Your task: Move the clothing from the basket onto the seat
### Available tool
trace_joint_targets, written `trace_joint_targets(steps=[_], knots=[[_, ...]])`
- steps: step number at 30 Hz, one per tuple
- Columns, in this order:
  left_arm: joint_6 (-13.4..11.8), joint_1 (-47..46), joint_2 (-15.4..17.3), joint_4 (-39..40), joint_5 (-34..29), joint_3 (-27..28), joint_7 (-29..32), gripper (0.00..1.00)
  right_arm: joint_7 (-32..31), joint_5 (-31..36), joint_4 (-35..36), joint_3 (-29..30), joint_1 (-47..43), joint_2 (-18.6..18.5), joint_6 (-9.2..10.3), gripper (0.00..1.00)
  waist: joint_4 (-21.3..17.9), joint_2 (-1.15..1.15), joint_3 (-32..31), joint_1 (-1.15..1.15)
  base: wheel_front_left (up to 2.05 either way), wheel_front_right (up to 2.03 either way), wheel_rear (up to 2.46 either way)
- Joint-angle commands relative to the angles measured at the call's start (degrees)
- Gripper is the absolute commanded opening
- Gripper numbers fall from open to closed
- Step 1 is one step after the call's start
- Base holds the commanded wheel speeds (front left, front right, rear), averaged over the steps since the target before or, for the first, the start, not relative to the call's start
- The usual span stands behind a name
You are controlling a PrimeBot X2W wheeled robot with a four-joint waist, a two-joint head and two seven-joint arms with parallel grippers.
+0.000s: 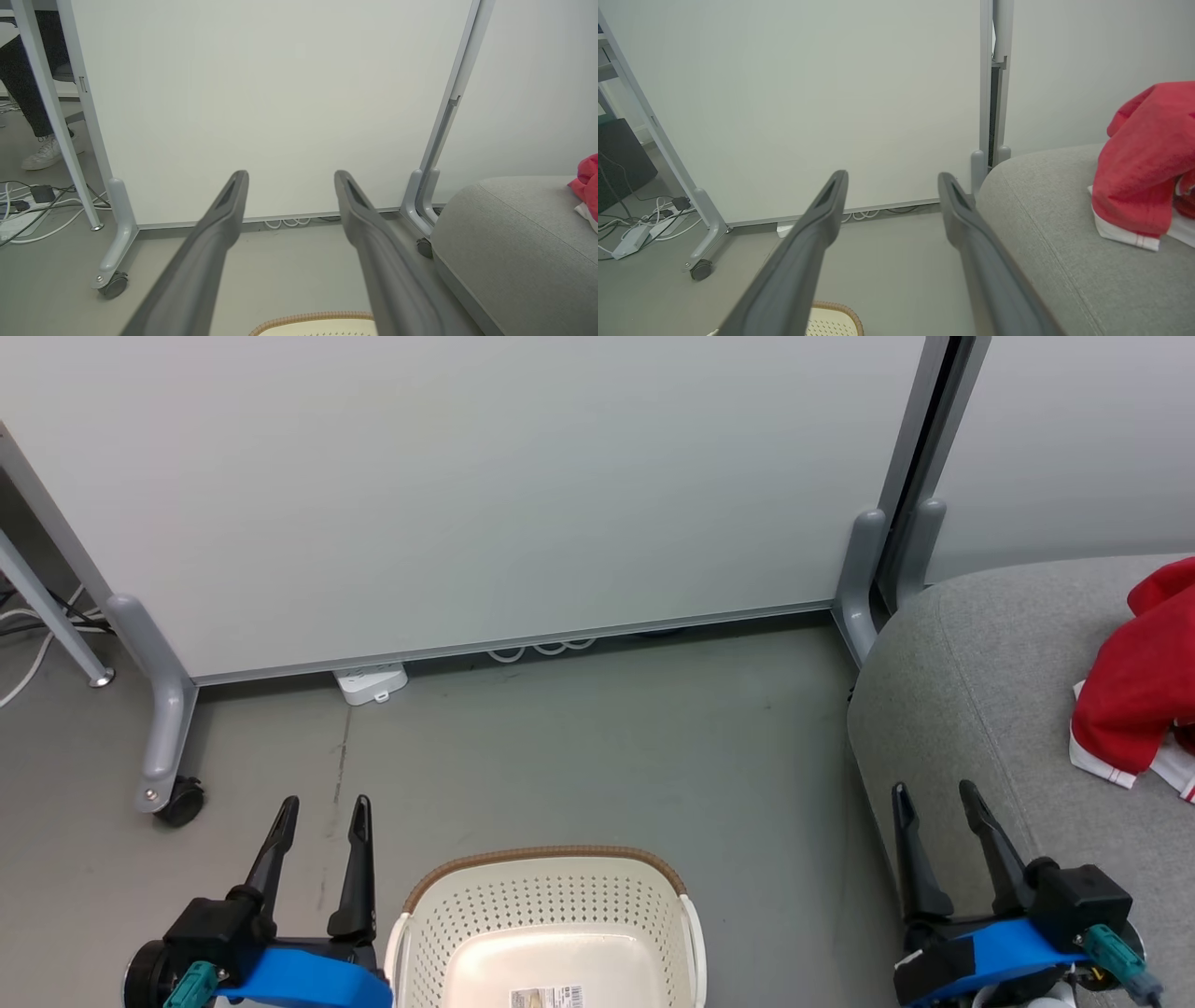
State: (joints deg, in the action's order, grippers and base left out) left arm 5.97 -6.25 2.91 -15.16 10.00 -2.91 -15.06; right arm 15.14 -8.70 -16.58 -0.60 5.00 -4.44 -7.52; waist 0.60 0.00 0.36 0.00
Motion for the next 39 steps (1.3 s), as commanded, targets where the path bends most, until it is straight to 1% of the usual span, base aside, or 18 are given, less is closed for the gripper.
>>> trace_joint_targets(steps=[1,8,15,16,20,39], knots=[[0.13,0.76,0.08,0.04,-0.27,0.3,-0.16,1.0,0.01,-0.13,-0.15,-0.04,-0.94,0.36,0.06,1.0,0.0,0.0,-0.04,0.0,0.0,0.0,0.0],[0.13,1.36,0.07,-0.04,0.35,-0.03,-0.16,1.0,0.0,-0.23,-0.48,-0.19,-1.29,0.85,0.05,1.0,-0.09,0.0,-0.28,0.0,0.0,0.0,0.0],[-0.78,1.15,0.07,-0.29,-0.18,-0.34,-0.16,1.0,0.0,-0.04,-0.48,-0.41,-1.07,1.03,0.05,1.0,0.03,0.0,-0.25,0.0,0.0,0.0,0.0],[-0.67,0.64,-0.11,-0.5,0.07,-0.49,0.03,0.0,0.0,-0.02,-0.64,-0.34,-0.62,0.8,0.0,0.0,0.01,0.0,-0.27,0.0,0.0,0.0,0.0],[-0.66,1.69,-0.33,-2.64,0.42,-0.63,0.44,0.0,-0.15,-0.34,-2.66,-0.26,-1.55,0.82,0.0,0.0,0.01,0.0,-0.27,0.01,0.0,0.0,0.0],[-0.11,1.15,-0.23,-1.66,20.58,1.92,5.66,0.0,-5.49,-20.85,-1.26,1.63,-0.75,1.0,0.01,0.0,-0.08,0.0,-0.26,0.0,0.0,0.0,0.0]])
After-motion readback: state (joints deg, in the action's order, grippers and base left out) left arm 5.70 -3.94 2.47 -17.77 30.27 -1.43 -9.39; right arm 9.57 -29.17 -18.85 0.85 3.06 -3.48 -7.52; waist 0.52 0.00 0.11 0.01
